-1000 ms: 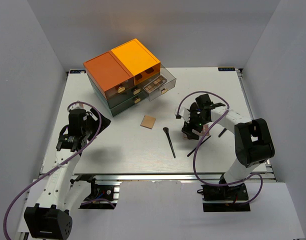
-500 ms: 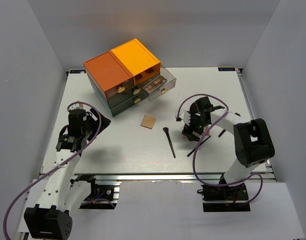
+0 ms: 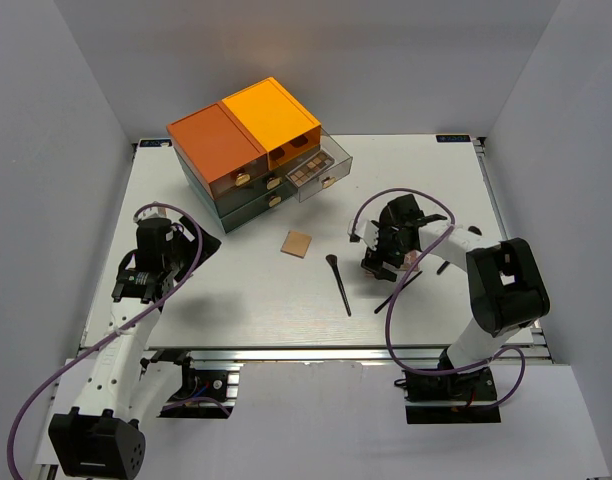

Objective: Organize the makeup

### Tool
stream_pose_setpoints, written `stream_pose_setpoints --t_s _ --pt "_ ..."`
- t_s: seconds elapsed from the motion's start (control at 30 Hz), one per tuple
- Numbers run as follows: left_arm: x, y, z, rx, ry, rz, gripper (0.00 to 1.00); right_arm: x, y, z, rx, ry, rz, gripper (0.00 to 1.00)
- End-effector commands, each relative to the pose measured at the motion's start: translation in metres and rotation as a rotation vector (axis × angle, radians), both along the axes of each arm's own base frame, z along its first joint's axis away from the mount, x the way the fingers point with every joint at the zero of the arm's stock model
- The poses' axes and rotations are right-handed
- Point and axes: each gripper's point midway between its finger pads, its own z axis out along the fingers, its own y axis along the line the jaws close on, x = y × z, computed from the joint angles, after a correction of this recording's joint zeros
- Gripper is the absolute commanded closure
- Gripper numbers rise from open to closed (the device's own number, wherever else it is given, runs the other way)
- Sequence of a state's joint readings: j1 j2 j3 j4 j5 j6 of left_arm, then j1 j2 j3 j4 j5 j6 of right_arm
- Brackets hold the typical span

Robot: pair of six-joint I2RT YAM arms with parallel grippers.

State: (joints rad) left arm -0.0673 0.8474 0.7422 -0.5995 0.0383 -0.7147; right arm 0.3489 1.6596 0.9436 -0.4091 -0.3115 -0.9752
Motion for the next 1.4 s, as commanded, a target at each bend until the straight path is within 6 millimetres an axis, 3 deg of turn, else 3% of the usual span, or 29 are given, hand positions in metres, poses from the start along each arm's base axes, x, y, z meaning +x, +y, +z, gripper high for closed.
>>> stream_pose_setpoints --t_s 0.0,0.23,0.63,1.37 --pt "0.002 0.001 0.009 0.003 -0.026 -0.007 0.10 0.007 -0.001 -0.001 -0.018 -0.046 -0.013 0.11" --pt "0.001 0.001 0.009 0.003 -0.024 -0.004 0.10 0.011 0.002 -0.003 -0.023 -0.032 -0.006 0.11" --pt "-0.001 0.003 0.011 0.005 -0.029 0.000 0.10 -0.003 0.003 -0.014 -0.017 0.057 -0.005 0.11" --pt "-0.003 0.004 0.011 0.007 -0.026 0.005 0.10 0.000 0.010 -0.013 0.008 0.106 -0.029 0.11"
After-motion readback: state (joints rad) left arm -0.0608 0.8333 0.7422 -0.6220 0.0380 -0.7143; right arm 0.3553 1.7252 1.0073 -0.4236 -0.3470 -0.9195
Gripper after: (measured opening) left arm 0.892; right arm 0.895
